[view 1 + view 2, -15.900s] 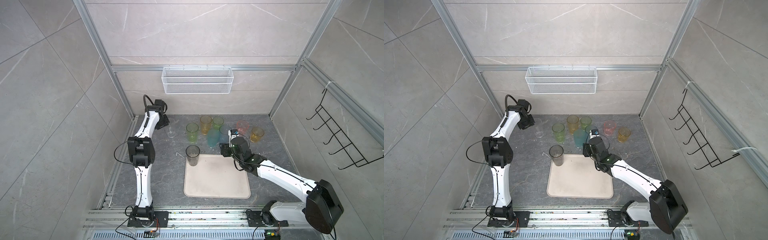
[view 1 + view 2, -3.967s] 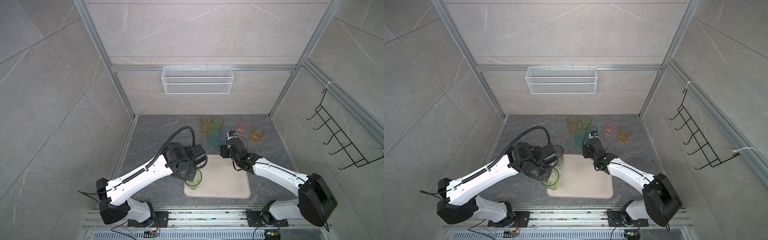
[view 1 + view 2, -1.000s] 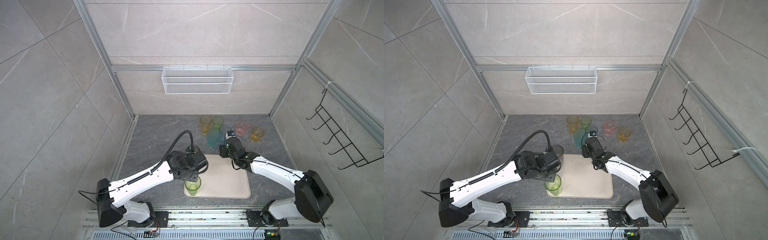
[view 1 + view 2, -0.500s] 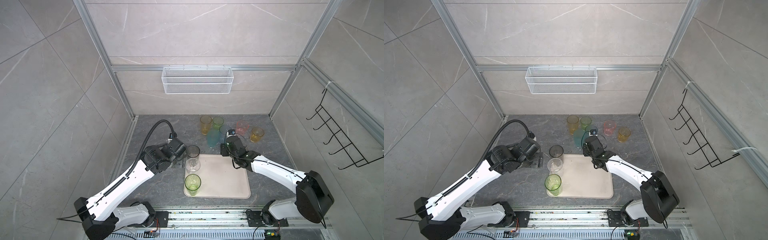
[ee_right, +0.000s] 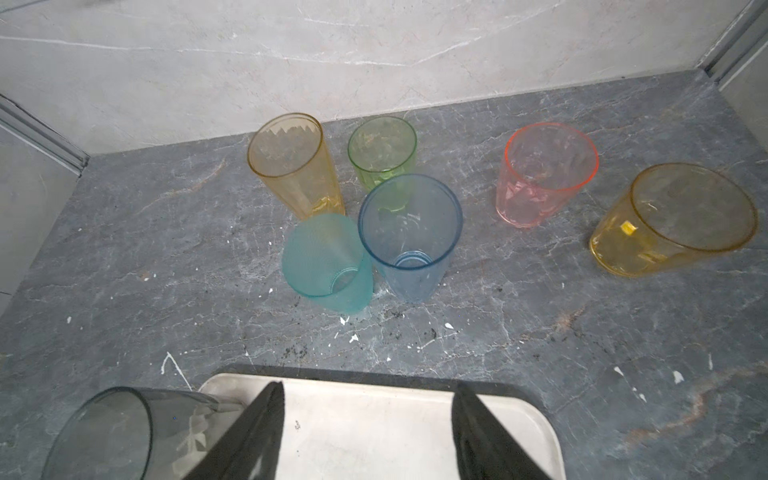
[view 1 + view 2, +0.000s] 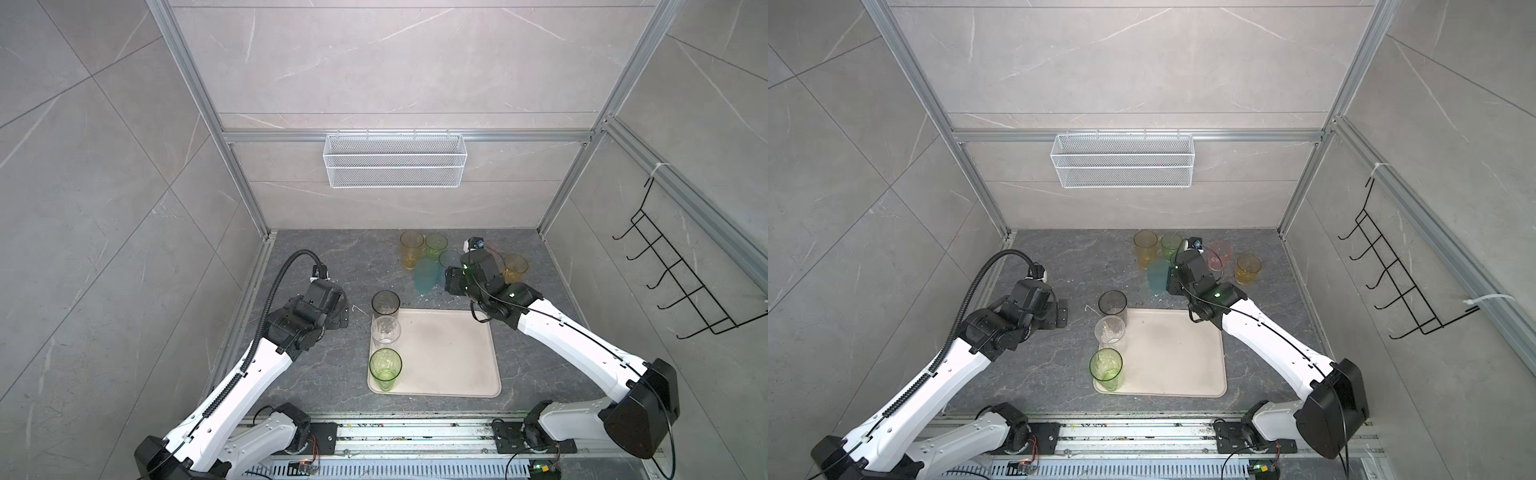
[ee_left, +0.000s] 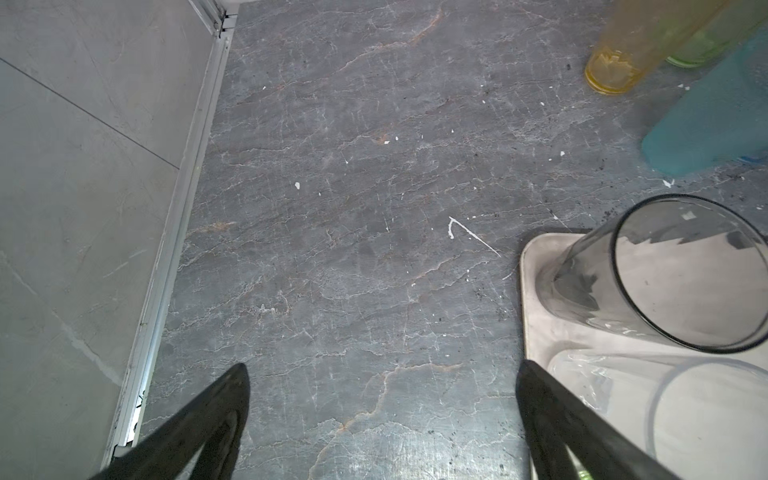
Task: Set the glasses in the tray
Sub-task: 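Open the left gripper and draw it back from the green cup, then move the right gripper over the yellow cup among the cups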
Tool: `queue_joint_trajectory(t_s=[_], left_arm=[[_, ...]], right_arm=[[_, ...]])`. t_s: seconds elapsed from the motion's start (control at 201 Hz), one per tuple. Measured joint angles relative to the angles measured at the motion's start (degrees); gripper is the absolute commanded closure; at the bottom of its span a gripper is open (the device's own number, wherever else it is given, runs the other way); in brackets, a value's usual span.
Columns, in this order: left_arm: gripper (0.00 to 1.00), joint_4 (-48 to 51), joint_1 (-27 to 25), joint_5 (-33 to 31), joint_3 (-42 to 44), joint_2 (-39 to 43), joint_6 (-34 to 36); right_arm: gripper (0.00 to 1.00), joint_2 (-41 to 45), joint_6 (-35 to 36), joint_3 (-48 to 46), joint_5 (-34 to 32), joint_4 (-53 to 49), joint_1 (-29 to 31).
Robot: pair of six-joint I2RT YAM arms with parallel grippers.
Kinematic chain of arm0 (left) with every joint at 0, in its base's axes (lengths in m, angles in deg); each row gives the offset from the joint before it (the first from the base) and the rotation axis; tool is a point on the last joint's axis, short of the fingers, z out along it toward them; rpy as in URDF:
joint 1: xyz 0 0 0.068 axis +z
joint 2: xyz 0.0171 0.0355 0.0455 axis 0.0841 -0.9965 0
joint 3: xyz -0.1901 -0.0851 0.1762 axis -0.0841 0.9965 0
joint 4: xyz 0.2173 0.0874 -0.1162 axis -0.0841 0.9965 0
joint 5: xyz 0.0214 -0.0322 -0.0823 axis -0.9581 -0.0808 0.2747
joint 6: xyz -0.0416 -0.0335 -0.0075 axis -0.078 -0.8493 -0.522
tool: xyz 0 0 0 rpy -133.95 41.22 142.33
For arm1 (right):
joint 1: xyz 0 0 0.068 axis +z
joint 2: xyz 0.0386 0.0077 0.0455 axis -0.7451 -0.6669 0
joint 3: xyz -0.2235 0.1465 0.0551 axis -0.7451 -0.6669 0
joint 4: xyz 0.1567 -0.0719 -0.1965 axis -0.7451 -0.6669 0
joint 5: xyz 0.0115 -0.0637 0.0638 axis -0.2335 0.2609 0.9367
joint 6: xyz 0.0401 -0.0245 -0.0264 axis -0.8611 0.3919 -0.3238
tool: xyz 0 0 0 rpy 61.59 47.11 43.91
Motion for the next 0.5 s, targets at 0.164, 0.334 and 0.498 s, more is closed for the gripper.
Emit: queue_joint_trajectory(t_s=[0.164, 0.334, 0.498], left_arm=[[0.0, -2.1, 0.6, 1.3, 0.3, 0.1, 1.0], [0.0, -2.7, 0.6, 3.0, 0.9, 1.3, 2.1], [0.0, -2.1, 0.6, 4.5, 1.0, 1.3, 3.2]], right_arm=[[0.34, -5.2, -1.2, 8.1, 1.2, -3.8, 0.0], [0.34, -10.1, -1.9, 14.4, 2.1, -5.9, 0.0], [0.34, -14.1, -1.8, 19.2, 2.1, -6.2, 0.0]])
